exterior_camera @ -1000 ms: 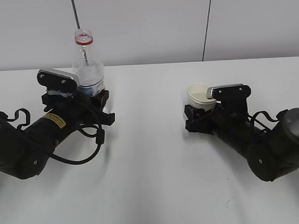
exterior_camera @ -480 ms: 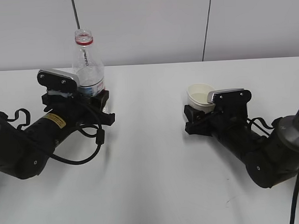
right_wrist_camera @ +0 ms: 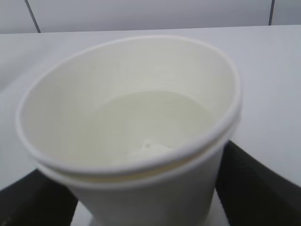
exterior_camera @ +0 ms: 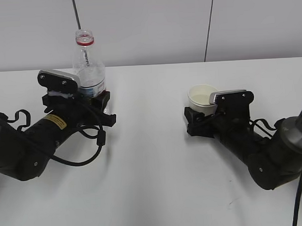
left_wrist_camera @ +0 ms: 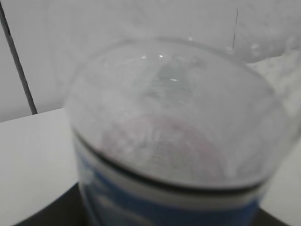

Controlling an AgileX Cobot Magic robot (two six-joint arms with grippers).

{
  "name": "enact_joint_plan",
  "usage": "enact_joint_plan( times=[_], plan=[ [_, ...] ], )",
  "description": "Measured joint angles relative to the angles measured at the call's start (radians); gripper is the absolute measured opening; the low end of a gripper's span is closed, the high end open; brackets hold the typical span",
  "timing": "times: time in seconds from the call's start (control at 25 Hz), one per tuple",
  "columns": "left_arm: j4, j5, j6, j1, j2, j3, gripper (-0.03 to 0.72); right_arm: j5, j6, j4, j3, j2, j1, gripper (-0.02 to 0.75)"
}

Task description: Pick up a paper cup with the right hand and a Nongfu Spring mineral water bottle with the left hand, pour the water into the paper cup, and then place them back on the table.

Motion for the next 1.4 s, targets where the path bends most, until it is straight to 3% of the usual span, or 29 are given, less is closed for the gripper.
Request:
enact_joint_plan(
  times=[0.8,1.4],
  plan=[
    [-0.001,0.000,0.000,0.000,0.000,0.000,0.311,-0.006,0.002,0.011,0.132,-0.047,0.000,0.624],
    [-0.042,-0.002,-0.049,0.000,0.036,-0.002,0.311,-0.006,0.002,-0.001,0.368,-0.355,0.000,0.605]
  ],
)
